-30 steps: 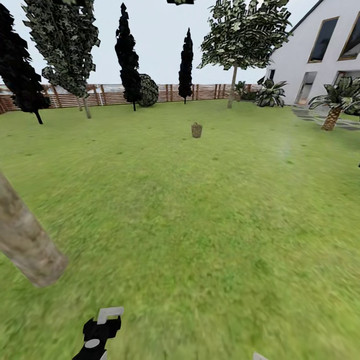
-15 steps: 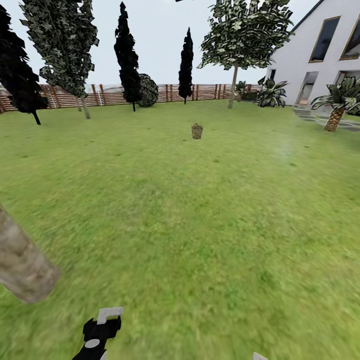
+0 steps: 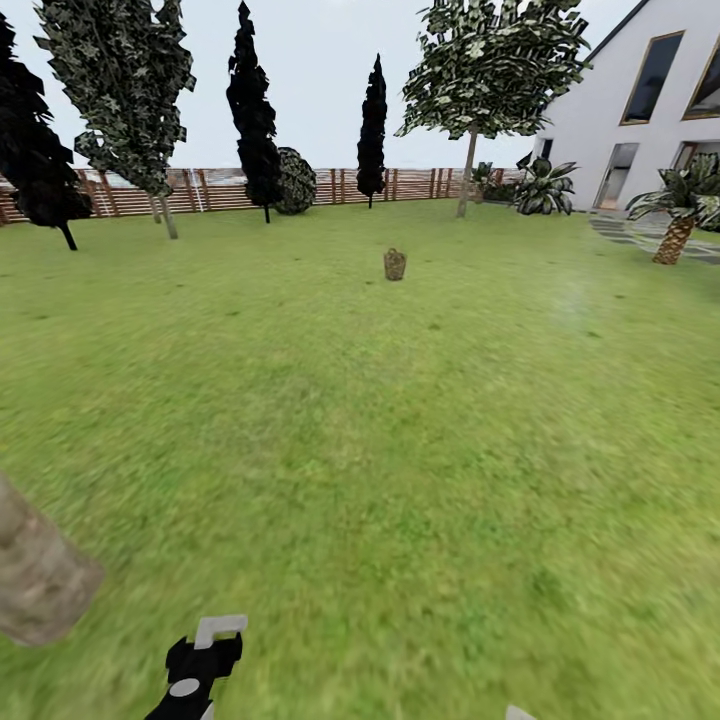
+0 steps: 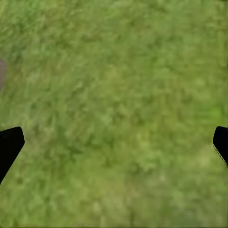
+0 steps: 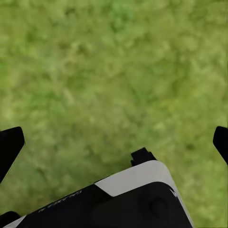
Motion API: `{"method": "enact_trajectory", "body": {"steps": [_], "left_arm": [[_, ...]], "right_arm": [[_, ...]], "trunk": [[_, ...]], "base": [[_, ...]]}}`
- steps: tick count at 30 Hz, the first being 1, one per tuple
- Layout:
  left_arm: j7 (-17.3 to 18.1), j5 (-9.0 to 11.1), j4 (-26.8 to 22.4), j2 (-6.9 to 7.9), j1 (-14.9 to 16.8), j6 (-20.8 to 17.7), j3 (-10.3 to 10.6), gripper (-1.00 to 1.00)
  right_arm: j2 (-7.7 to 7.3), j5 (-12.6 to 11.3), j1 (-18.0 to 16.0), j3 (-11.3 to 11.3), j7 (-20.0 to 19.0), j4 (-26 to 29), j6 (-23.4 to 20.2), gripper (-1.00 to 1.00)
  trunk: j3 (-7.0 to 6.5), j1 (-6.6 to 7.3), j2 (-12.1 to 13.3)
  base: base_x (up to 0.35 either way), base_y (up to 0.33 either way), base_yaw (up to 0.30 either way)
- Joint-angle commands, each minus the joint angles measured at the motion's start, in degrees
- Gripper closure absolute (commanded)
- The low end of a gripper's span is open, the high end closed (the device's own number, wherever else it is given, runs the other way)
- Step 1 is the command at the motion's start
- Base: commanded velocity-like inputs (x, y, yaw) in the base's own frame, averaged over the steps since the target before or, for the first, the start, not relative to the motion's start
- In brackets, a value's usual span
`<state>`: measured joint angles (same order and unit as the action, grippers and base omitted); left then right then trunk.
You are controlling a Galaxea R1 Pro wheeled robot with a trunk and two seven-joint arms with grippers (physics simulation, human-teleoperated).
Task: Take the three Easter eggs out of the wicker basket on the lawn in the garden, then place them on the lawn next to a single tree (choose any tree) so that all three eggs are next to the same tree and none are left in the basket.
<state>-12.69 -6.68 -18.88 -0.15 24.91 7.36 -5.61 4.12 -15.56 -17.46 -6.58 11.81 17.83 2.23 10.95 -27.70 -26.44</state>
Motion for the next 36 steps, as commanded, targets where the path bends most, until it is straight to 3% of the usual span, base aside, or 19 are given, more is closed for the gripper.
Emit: {"method": "enact_trajectory", "body": {"steps": [1, 10, 36], "left_arm": [[-0.05, -0.6, 0.1, -0.06, 0.05, 0.19, -0.36, -1.0], [-0.05, -0.6, 0.16, -0.56, 0.05, 0.11, -0.36, -1.0], [-0.05, -0.5, 0.16, -1.02, 0.05, -0.18, -0.28, -1.0]], "right_arm": [[0.04, -0.54, -0.04, -0.1, 0.05, -0.07, 0.25, -1.0], [0.01, -0.53, -0.04, -0.1, 0.05, -1.4, 2.21, -1.0], [0.01, -0.44, -0.04, 0.01, 0.05, -1.7, 2.38, -1.0]], "trunk": [[0.1, -0.06, -0.09], [0.1, -0.06, -0.09], [0.1, -0.06, -0.09]], "base": [[0.33, 0.0, 0.0], [0.33, 0.0, 0.0], [0.33, 0.0, 0.0]]}}
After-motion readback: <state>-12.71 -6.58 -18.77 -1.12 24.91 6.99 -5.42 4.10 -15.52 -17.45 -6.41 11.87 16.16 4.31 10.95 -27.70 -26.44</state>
